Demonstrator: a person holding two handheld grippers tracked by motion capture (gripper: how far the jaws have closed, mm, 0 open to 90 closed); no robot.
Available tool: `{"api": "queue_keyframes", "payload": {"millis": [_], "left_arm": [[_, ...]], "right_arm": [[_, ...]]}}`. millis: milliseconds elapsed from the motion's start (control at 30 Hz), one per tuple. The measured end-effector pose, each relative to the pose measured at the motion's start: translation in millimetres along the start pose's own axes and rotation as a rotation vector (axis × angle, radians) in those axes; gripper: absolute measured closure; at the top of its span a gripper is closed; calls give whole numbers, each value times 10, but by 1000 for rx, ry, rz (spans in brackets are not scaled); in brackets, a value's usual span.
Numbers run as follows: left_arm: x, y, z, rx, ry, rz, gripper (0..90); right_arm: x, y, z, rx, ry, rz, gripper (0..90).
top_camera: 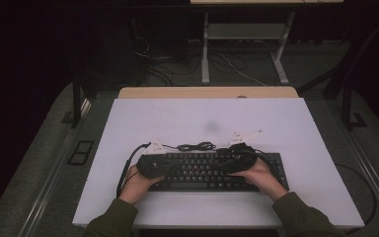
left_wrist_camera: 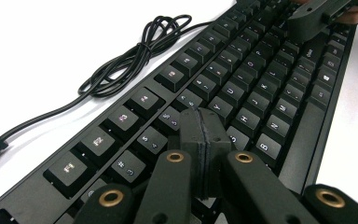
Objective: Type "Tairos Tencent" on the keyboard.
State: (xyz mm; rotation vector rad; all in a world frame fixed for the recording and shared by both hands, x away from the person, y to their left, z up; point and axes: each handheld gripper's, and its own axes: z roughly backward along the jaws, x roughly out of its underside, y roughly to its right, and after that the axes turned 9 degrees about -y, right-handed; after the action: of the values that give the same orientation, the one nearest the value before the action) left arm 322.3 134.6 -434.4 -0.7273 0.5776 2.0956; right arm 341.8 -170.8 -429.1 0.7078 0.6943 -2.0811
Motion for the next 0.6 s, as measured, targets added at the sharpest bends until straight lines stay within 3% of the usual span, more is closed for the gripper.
{"api": "queue_keyframes", "payload": {"millis": [600], "left_arm": [[-9, 3, -35, -16, -21, -15, 891]], "right_arm": [[11, 1, 13, 4, 2, -2, 328]]}}
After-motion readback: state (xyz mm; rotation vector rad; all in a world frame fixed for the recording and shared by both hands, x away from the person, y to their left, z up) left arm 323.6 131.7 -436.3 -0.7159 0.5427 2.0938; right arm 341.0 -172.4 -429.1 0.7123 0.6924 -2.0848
